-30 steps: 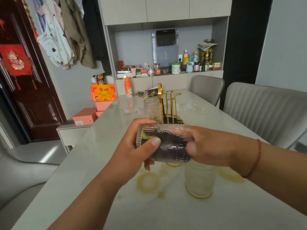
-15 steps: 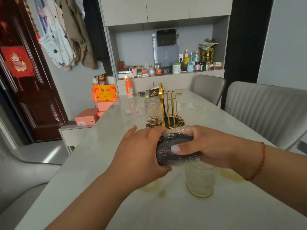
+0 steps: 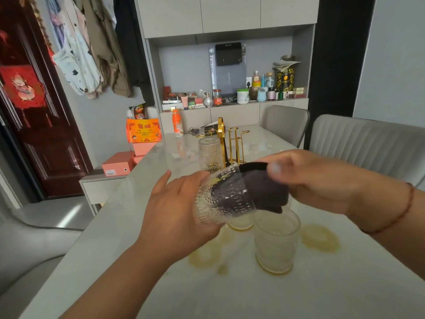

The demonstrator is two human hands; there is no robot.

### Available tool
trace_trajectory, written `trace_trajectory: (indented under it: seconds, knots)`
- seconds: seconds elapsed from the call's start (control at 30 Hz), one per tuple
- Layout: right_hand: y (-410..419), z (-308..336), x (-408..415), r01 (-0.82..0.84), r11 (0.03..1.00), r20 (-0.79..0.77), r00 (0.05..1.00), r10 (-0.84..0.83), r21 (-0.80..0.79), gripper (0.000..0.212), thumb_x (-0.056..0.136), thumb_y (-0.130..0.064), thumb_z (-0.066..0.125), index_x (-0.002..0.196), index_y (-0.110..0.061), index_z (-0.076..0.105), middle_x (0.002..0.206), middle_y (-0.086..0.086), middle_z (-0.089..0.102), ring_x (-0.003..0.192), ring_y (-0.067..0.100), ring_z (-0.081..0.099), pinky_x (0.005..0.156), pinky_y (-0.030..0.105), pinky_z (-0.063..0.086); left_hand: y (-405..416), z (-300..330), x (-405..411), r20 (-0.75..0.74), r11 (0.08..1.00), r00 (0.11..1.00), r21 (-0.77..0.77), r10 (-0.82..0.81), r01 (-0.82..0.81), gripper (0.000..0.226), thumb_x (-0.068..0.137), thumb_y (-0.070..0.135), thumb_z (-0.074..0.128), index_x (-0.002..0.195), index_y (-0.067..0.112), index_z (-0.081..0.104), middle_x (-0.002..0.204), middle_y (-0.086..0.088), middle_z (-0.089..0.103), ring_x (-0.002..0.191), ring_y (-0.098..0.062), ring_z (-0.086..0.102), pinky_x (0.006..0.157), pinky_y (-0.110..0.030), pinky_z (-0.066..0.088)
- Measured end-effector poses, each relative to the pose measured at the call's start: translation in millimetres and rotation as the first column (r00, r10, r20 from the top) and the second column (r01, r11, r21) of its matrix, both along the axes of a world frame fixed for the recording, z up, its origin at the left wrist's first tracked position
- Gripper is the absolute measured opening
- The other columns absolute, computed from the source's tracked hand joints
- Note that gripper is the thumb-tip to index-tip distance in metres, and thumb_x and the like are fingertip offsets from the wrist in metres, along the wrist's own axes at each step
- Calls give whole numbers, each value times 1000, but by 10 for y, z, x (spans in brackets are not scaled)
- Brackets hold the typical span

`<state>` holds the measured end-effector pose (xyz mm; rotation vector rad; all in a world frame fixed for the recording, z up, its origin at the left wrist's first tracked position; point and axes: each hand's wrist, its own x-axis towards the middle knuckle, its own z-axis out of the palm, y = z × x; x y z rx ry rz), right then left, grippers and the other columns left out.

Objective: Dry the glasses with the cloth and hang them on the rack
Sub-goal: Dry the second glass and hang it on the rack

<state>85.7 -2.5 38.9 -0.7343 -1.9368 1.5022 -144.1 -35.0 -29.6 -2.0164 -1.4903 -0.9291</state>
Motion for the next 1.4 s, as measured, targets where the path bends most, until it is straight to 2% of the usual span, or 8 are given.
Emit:
trace_trajectory:
  seconds: [0.17,0.37,0.57,0.9,1.0,1.13,1.23,1.4]
  knots:
    - [87,4,-23,358,922,-78,933,-350,149,56,95,-47,34,79,-16,77,80,0,74,90,21,67,97,41,43,-24,-20,41,128,998,992,68,-16,7,83,48,57,75,121,24,55,106,5,73,106,-8,45,113,-38,26]
    - [-72,-85,-351,369,878,49,915,-401,306,45,97,-43,36,76,-11,58,71,3,55,54,7,47,51,9,38,-8,-27,116,89,993,990,32,109,-112,79,52,56,73,121,19,58,103,4,73,96,-20,69,111,-44,32]
    - [-55,-219,-567,419,613,-125,878,-463,670,60,91,-60,39,77,-3,55,66,4,50,63,12,46,55,23,35,-121,130,273,387,983,917,-180,100,-31,67,50,58,76,110,32,60,87,13,70,78,-13,67,77,-33,53]
    - [42,-198,-457,427,632,-300,904,-304,646,40,79,-49,55,59,-15,49,55,-7,45,54,9,47,48,18,37,-68,27,241,987,269,-72,31,145,963,63,34,35,94,90,11,80,90,-16,74,77,-28,72,69,-38,59]
    - [112,-71,-462,437,613,-252,895,-368,658,47,82,-41,67,59,-4,51,55,-1,44,52,6,42,47,16,33,0,31,243,985,252,11,-56,175,966,70,41,51,93,98,12,78,100,-21,73,86,-32,73,80,-42,59]
    - [150,70,-519,475,534,-181,841,-511,700,49,85,-40,66,58,-2,52,53,5,43,50,11,38,49,27,31,59,174,277,920,575,389,-288,-56,765,90,40,72,83,116,27,65,113,4,73,108,-18,67,94,-43,54]
    - [97,97,-617,456,500,-139,826,-547,736,46,83,-40,67,50,-16,45,49,-3,41,50,11,39,50,27,32,28,245,377,849,719,503,-249,-161,650,46,50,44,85,91,28,71,88,7,76,85,-8,72,73,-24,55]
    - [124,102,-576,421,736,-262,907,-330,530,48,75,-37,73,62,6,56,61,12,46,57,16,43,55,28,38,16,129,330,998,414,-24,45,-57,909,55,39,39,90,89,17,80,85,-6,74,75,-21,70,70,-34,56]
